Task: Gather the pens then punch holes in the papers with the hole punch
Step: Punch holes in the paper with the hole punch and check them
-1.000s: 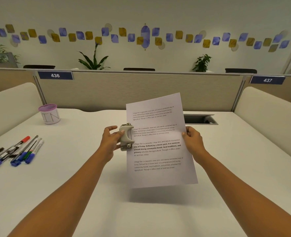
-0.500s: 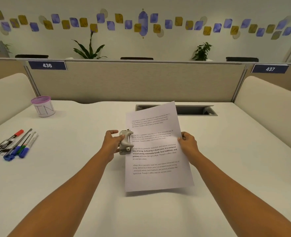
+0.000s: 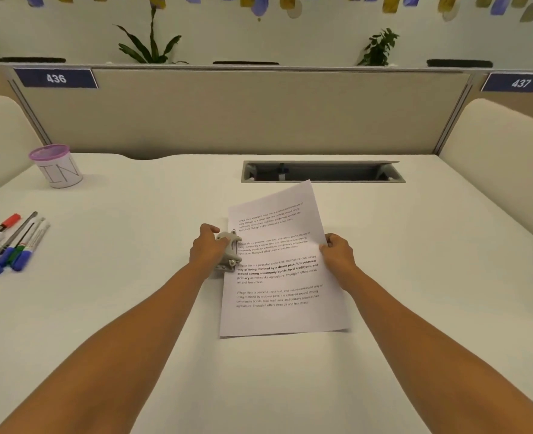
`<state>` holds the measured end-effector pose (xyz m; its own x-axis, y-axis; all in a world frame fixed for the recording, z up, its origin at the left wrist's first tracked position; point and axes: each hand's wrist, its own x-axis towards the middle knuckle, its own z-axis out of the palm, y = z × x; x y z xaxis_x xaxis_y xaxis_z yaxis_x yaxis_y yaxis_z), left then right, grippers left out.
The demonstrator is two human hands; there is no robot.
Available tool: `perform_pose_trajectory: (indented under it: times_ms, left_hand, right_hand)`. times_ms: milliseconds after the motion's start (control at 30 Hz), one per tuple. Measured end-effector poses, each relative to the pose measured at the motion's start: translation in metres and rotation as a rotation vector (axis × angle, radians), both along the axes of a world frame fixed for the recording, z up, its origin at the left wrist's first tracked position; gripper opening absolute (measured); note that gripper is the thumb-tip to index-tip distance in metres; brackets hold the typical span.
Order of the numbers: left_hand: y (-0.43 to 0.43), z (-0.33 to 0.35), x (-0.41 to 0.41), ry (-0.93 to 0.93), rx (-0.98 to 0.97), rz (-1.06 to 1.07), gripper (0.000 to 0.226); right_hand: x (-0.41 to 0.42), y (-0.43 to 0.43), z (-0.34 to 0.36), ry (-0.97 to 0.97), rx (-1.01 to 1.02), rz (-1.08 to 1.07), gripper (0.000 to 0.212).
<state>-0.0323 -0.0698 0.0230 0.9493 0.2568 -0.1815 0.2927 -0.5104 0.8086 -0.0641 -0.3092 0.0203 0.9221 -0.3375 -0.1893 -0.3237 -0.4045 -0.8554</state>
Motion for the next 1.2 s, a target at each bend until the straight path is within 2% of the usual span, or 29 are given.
perform_pose_trajectory:
  times_ms: [167, 367, 500, 667, 800, 967, 1200]
  left_hand:
    - [-0.005, 0.001, 0.006, 0.02, 0.124, -0.011, 0.033]
    - [-0.002, -0.004, 0.003, -0.002, 0.144, 0.06, 0.027]
    - [0.0, -0.005, 0.003, -0.001, 0.124, 0.092, 0.032]
    - [0.004, -0.006, 0.003, -0.027, 0.006, 0.141, 0.03]
    - [0.008, -0.006, 0.003, -0.025, -0.03, 0.136, 0.029]
    - [0.009, -0.008, 0.003, -0.03, -0.059, 0.108, 0.03]
    - [0.005, -0.009, 0.002, -0.034, 0.041, 0.1, 0.028]
  right_hand:
    - [0.007, 0.0, -0.006, 0.014, -0.045, 0.008, 0.03]
    - [0.009, 0.001, -0.012, 0.021, -0.13, 0.027, 0.029]
    - [0.01, 0.002, -0.013, -0.029, -0.311, 0.009, 0.045]
    - [0.012, 0.016, -0.019, -0.176, -0.563, 0.184, 0.047]
    - [0.015, 0.035, -0.03, -0.167, -0.656, 0.356, 0.05]
    - [0.016, 0.044, -0.047, -0.091, -0.691, 0.407, 0.059]
    - [0.012, 0.045, -0.058, -0.091, -0.769, 0.424, 0.061]
